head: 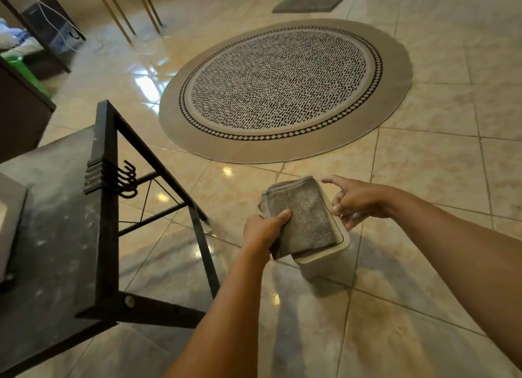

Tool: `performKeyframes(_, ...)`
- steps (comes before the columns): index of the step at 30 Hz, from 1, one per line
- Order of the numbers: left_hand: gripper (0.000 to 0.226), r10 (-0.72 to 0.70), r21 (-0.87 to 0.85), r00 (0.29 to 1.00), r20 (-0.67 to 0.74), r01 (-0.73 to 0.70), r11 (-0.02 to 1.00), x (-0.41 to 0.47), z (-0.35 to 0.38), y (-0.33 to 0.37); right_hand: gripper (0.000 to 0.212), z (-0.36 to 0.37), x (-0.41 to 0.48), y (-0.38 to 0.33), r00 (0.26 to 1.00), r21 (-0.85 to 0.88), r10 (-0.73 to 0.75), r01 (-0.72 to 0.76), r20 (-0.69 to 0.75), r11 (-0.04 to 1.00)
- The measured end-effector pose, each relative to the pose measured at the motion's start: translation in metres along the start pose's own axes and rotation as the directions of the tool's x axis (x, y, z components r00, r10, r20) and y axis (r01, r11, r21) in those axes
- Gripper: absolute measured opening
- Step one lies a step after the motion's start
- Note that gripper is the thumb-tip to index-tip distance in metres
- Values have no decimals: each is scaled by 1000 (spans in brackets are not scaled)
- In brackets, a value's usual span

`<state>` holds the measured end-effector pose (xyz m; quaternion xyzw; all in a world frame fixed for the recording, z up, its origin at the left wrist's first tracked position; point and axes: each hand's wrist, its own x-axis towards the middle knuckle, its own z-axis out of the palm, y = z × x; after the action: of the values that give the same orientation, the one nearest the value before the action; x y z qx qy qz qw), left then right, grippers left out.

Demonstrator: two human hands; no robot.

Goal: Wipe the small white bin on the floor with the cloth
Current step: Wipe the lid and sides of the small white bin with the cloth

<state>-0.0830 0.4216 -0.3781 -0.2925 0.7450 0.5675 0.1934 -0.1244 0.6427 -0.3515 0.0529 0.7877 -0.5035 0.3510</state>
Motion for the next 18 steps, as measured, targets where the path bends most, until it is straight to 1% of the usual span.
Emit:
performKeyframes(2, 34, 83, 80, 990, -116, -74, 994, 0, -4, 2, 83, 4, 1, -5, 1000, -30, -1, 1, -1, 1000)
performKeyframes(4, 28, 134, 123, 980, -149, -117, 986, -5, -6, 2, 81, 7, 0, -7, 1000, -55, 8, -9, -18, 998)
performKeyframes(5, 32, 97, 87, 987, -127, -87, 992, -6, -6, 1, 81, 9, -2, -8, 999, -59, 16, -18, -28, 998)
performKeyframes(6, 38, 13, 16, 998, -67, -12, 1000, -9, -6, -2, 81, 10, -3, -8, 999, -66, 24, -26, -35, 997)
performKeyframes(7, 44, -79, -59, 996, 40, 81, 995, -13, -6, -4, 81, 11, -5, -8, 999, -73, 31, -33, -40, 997)
performKeyframes(8, 47, -131, -113, 980, 147, 149, 982, -18, -6, -6, 81, 11, -6, -8, 998, -76, 36, -39, -44, 996)
performKeyframes(9, 48, -139, -134, 970, 198, 168, 977, -21, -6, -8, 81, 11, -6, -8, 998, -77, 41, -44, -45, 996)
performKeyframes(10, 48, -120, -150, 973, 198, 151, 977, -20, -7, -10, 81, 11, -6, -8, 998, -81, 44, -47, -44, 996)
performKeyframes(12, 47, -66, -171, 989, 129, 88, 981, -15, -10, -9, 81, 11, -5, -7, 998, -96, 49, -53, -44, 994)
performKeyframes(14, 42, -46, -214, 996, 70, 60, 975, -14, -13, -3, 80, 11, -3, -7, 997, -100, 56, -62, -54, 993)
performKeyframes(17, 25, -15, -193, 999, -30, 9, 981, -19, -21, 9, 79, 14, -6, -10, 996, -109, 71, -77, -61, 991)
performKeyframes(18, 19, 3, -198, 999, -41, -11, 980, -23, -25, 13, 79, 15, -7, -11, 994, -108, 87, -94, -70, 990)
